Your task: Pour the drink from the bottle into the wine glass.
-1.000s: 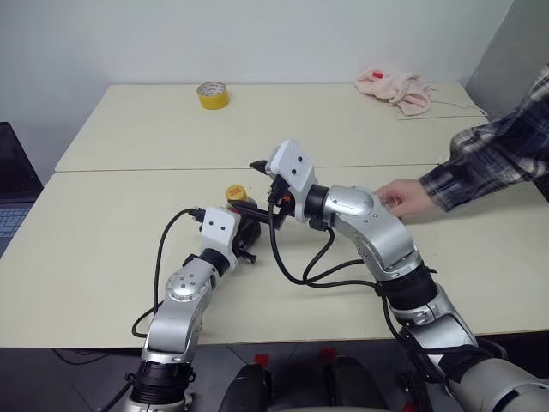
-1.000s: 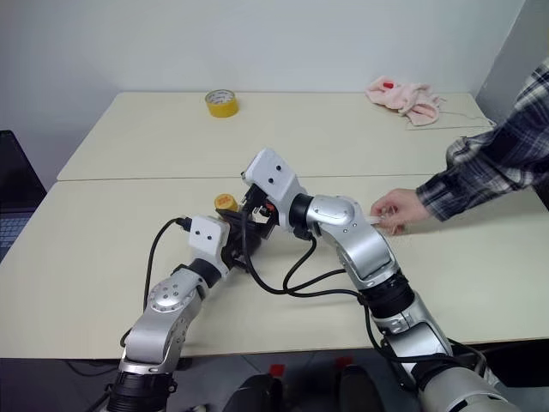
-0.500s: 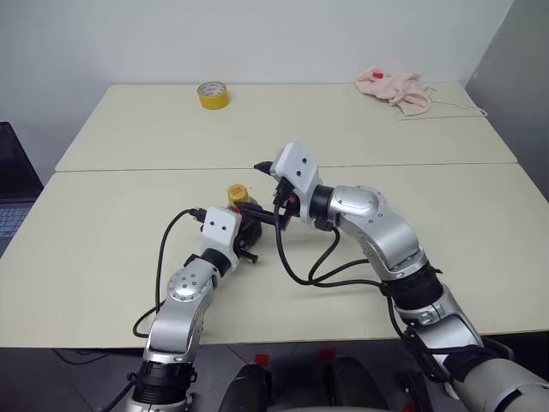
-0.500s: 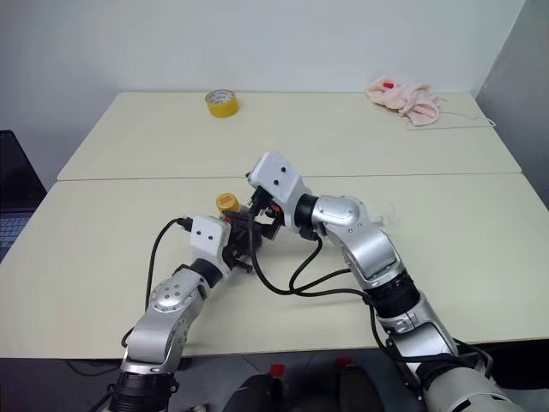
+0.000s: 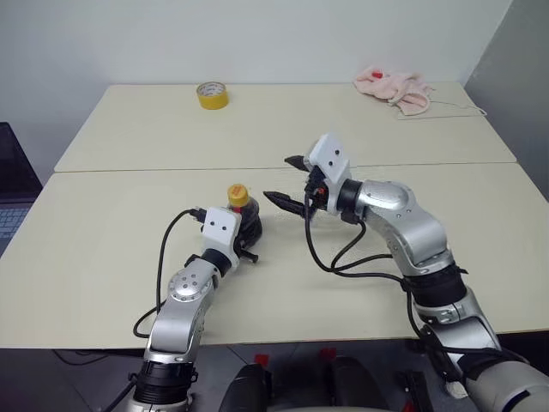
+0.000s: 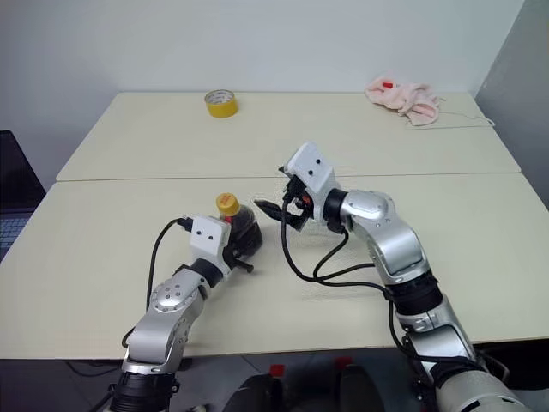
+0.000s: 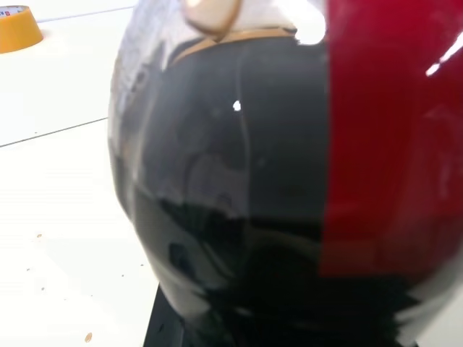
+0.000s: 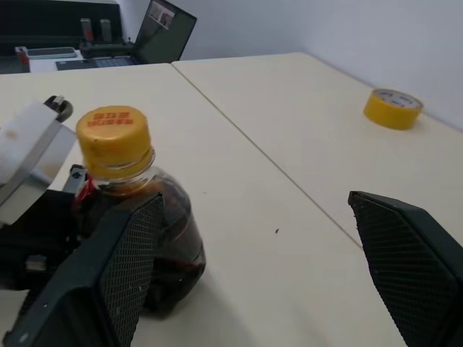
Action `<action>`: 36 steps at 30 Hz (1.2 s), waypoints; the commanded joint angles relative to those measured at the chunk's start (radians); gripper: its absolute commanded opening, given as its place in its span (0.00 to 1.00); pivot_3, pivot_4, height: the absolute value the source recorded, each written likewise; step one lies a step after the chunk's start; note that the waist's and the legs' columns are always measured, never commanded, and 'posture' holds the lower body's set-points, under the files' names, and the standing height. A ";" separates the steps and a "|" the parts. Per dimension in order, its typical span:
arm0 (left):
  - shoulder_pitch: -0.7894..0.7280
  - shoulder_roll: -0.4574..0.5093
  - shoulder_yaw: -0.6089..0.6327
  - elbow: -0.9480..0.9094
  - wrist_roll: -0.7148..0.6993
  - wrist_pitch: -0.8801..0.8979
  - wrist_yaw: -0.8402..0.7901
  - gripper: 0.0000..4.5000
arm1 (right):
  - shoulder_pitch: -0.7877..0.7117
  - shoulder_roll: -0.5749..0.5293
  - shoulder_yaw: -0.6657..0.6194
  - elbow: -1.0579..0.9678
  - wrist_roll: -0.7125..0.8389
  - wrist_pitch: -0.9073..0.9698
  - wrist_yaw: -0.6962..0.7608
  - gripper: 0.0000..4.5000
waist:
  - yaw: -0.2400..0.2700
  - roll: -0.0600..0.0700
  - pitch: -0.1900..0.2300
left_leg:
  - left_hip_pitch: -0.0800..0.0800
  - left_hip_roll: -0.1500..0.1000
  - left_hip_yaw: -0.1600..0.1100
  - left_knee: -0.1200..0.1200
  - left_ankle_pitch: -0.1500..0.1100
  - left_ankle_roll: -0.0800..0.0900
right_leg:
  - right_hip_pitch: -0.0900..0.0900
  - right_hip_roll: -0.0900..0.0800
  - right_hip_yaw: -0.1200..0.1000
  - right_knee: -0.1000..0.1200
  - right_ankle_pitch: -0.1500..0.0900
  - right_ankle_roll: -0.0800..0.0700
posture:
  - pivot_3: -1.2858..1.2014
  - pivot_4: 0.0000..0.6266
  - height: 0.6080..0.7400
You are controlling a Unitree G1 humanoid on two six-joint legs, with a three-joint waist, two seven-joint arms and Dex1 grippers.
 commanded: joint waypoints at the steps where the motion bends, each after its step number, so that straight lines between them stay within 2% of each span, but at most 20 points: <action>1: -0.003 0.002 0.001 -0.014 -0.003 -0.017 -0.003 0.16 | -0.010 0.022 -0.008 -0.110 0.078 0.046 0.020 0.97 | 0.000 0.000 0.000 | 0.000 0.000 0.000 0.000 0.000 0.000 | 0.000 0.000 0.000 0.000 0.000 0.000 | 0.52 0.24 1.00; 7: -0.007 0.005 -0.002 -0.014 -0.003 -0.015 -0.009 0.16 | -0.047 0.106 0.062 -0.054 0.018 0.006 -0.052 0.97 | -0.001 0.000 0.000 | 0.000 0.000 0.000 0.000 0.000 0.000 | 0.000 0.001 0.000 0.000 0.000 0.000 | 0.52 0.24 1.00; 14: -0.009 0.007 -0.004 -0.013 -0.002 -0.015 -0.015 0.16 | -0.064 0.137 0.099 0.005 -0.031 -0.042 -0.075 0.97 | -0.001 0.000 0.000 | 0.000 0.000 0.000 0.000 0.000 0.000 | 0.000 0.000 0.000 0.000 0.000 0.000 | 0.52 0.24 1.00; 24: -0.005 0.008 -0.008 -0.020 -0.001 -0.012 -0.016 0.16 | -0.077 0.156 0.085 0.068 -0.078 -0.078 -0.119 0.97 | -0.002 0.000 0.000 | 0.000 0.000 0.000 0.000 0.000 0.000 | 0.000 0.000 0.000 0.000 0.000 0.000 | 0.52 0.24 1.00; 36: -0.004 0.007 -0.009 -0.020 -0.003 -0.011 -0.015 0.16 | -0.047 0.137 0.014 0.048 -0.041 -0.041 -0.149 0.97 | -0.002 0.000 0.000 | 0.000 0.000 0.000 0.000 0.000 0.000 | 0.000 0.000 0.000 0.000 0.000 0.000 | 0.52 0.24 1.00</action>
